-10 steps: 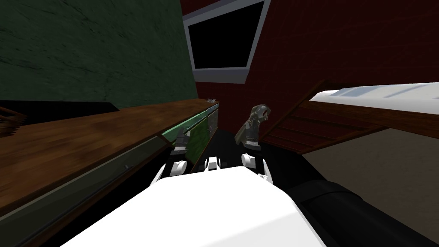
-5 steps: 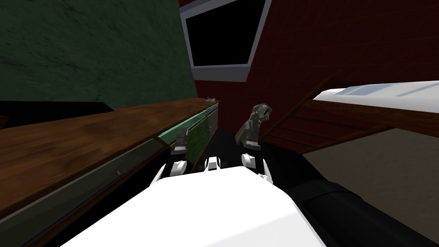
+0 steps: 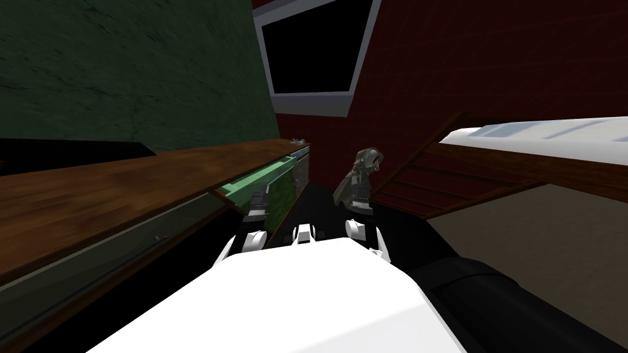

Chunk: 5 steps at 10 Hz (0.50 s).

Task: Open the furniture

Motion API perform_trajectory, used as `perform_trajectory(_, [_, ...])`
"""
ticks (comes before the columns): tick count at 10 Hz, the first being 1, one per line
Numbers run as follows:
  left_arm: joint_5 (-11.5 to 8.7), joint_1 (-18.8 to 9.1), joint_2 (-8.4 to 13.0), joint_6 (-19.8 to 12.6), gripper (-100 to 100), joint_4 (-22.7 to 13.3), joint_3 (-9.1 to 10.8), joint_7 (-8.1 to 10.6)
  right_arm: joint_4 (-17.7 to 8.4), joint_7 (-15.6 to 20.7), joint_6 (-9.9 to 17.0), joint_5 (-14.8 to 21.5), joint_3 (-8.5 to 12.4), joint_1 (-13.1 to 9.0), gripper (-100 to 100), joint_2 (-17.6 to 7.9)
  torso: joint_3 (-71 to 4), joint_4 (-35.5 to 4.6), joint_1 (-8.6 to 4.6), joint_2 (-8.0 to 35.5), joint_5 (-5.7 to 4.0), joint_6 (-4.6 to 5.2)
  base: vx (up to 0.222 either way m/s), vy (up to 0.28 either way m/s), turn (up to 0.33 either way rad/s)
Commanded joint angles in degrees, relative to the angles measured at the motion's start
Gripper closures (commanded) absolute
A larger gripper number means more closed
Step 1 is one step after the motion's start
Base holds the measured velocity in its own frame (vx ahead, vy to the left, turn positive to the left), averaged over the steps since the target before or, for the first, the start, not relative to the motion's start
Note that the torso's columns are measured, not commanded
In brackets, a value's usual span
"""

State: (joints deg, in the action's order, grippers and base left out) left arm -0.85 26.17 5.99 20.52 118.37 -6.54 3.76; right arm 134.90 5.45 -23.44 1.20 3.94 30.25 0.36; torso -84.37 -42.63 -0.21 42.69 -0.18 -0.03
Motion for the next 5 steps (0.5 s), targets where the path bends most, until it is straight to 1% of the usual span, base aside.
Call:
perform_trajectory(1, [0.09,0.7,-0.09,-0.4,100,0.7,-0.22,-0.09,0.0,0.0,0.0,0.0,0.0,0.01,0,0.0,-0.09,-0.08,0.04,-0.1,-0.04,0.05,-0.011,-0.069,0.015])
perform_trajectory(2, [0.04,1.64,0.09,-1.53,-100,2.2,-0.3,-0.02,0.0,0.0,0.0,0.0,0.01,0.01,0,-0.01,-0.16,0.03,0.29,-0.24,0.05,0.08,0.007,-0.017,-0.001])
perform_trajectory(5, [-0.17,3.75,0.65,-4.24,-100,7.0,-0.36,0.3,0.0,0.0,0.0,0.0,0.02,0.02,0,-0.02,-0.28,0.37,0.29,-0.53,0.21,0.03,0.031,-0.001,0.001])
